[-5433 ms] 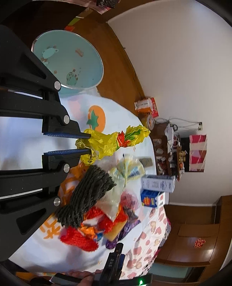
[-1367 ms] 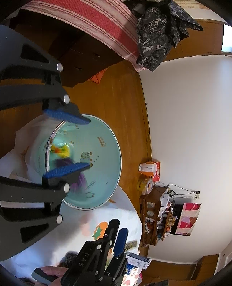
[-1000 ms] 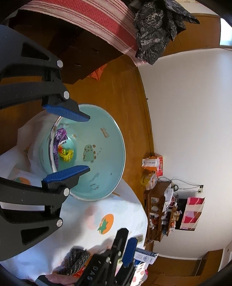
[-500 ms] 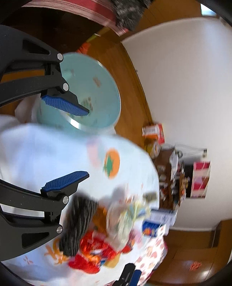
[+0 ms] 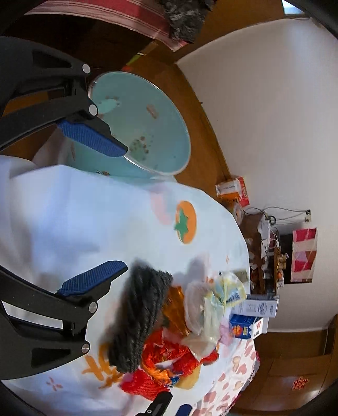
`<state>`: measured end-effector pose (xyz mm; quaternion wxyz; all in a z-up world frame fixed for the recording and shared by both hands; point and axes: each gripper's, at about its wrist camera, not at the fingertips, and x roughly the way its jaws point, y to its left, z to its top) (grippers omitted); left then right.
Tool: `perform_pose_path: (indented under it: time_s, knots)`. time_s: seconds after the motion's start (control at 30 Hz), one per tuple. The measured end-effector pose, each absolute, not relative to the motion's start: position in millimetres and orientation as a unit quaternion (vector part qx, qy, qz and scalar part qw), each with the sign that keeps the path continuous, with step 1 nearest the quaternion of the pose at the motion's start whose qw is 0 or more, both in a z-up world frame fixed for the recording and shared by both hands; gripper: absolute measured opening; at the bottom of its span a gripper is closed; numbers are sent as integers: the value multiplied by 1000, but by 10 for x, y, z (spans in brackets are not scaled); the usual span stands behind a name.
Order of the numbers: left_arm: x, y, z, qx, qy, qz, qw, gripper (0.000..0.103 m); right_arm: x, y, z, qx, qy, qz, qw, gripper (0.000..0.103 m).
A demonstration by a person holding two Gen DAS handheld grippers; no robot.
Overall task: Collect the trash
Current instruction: 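Grasp the black mesh net with the left gripper while the right grasps the yellow foam piece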
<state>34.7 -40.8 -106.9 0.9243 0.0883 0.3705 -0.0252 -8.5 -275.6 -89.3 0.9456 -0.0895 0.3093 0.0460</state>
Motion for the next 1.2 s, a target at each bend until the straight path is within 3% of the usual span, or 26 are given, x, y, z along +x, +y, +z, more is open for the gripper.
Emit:
perform_pose_path:
  time_s: [0.13, 0.57, 1.03, 1.2]
  knots:
    - [316, -462, -991, 76, 363, -31, 928, 93, -144, -3034, -846, -83, 310, 11, 947, 67]
    - [228, -1525, -1079, 139, 370, -131, 909, 97, -442, -3783, -971, -37, 310, -64, 948, 73]
    - [444, -370, -1065, 122, 386, -16, 914, 97, -347, -3714, -994, -38, 306, -54, 950, 73]
    - [447, -504, -999, 103, 382, -41, 917, 97, -119, -3804, -929, -36, 301, -58, 951, 73]
